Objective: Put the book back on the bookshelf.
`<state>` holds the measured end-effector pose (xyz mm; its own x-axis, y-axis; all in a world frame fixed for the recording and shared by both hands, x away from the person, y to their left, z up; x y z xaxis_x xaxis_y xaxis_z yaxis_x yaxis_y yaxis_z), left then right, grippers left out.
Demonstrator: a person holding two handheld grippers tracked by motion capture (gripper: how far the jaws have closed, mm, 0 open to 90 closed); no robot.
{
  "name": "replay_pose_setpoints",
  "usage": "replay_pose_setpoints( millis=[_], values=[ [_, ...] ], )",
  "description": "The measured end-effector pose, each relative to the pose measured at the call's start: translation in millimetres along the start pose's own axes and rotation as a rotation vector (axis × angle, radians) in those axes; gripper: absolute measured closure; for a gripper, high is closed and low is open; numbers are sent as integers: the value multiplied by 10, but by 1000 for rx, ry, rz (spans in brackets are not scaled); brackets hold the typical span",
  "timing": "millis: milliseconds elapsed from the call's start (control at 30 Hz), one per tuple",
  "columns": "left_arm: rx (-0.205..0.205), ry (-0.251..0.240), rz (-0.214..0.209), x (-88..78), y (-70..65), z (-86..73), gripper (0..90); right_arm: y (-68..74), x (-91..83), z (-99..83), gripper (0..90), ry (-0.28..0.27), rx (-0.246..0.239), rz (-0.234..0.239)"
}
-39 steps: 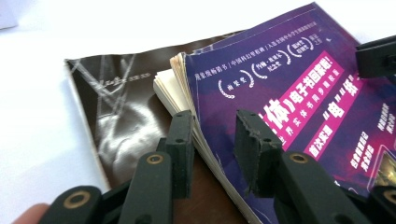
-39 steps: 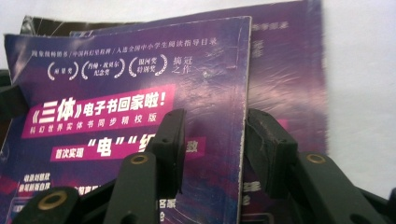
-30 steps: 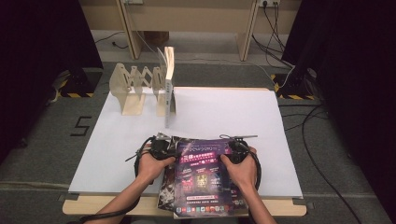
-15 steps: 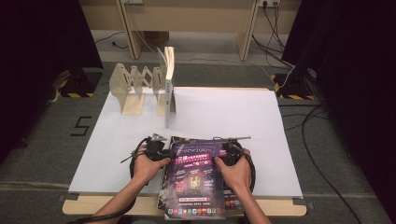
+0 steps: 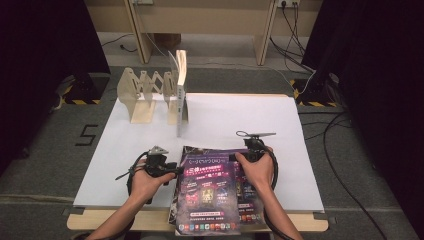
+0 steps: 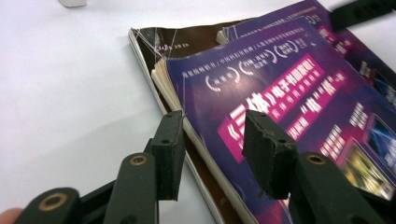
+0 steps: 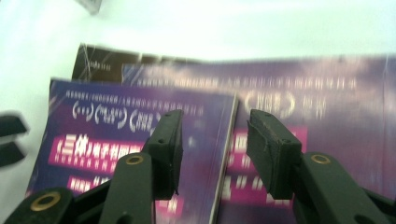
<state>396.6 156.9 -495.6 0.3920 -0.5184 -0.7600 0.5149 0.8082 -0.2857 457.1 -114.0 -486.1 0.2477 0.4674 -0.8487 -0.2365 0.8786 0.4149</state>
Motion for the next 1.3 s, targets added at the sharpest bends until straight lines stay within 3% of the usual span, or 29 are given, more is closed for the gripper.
replay_pose_setpoints(
  millis=[167, 433, 600, 767, 900, 1033, 1233, 1300],
  values=[
    [16, 25, -34, -2, -107, -134, 569, 18, 99, 124, 551, 8, -10, 3],
    [13, 30, -39, 94, -143, -198, 564, 36, 225, 184, 540, 15, -24, -11],
    [19, 43, -13, 145, -133, -207, 565, 31, 235, 175, 551, 17, -50, -23],
    [27, 46, 5, 165, -143, -218, 586, 33, 239, 132, 567, -17, -44, -34],
    [11, 43, 8, 170, -145, -220, 593, 21, 214, 120, 566, 1, -20, -7],
    [11, 36, 16, 172, -149, -225, 593, -17, 187, 98, 573, 20, 16, 49],
    [8, 32, 15, 172, -146, -228, 594, -25, 179, 74, 594, 22, 12, 50],
    [9, 31, 13, 174, -145, -229, 594, -47, 172, 89, 630, 25, 21, 71]
  ],
)
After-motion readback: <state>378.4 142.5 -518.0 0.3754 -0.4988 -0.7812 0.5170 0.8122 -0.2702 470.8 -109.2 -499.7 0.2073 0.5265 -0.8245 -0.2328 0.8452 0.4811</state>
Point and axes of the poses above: each handheld gripper's, and its own axes: x roughly forward along the jaws, z roughly out of its top, y roughly to its left, the point moved 5 cm from there along x, roughly forward along the jaws, and after that the axes turned 9 degrees about y, right-handed, at the moved point
